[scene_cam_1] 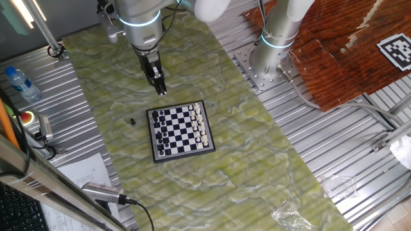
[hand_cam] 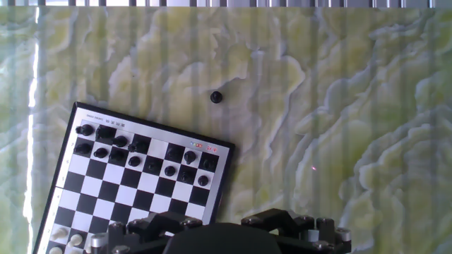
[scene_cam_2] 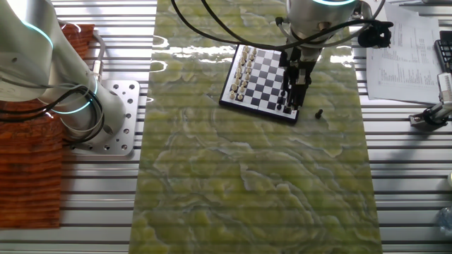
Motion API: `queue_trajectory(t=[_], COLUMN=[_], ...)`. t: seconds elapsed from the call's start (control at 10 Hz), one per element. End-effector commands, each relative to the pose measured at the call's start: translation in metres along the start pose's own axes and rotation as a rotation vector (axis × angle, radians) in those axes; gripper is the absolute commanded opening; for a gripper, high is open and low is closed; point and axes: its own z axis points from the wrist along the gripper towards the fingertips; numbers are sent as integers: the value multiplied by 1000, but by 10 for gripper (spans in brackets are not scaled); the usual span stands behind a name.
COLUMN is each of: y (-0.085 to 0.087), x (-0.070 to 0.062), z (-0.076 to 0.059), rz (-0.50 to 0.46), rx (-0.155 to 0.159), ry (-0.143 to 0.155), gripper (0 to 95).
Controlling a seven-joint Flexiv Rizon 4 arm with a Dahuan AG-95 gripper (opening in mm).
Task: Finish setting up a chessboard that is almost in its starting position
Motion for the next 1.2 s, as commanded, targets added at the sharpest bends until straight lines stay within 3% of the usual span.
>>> queue_trajectory(t=[0.1, 0.2, 1.2], y=[0, 0, 0], x=[0, 0, 0], z=[0, 0, 0], rz=[0, -115, -95], rx=[0, 11, 8], ry=[0, -10, -11], gripper=[950, 0, 0])
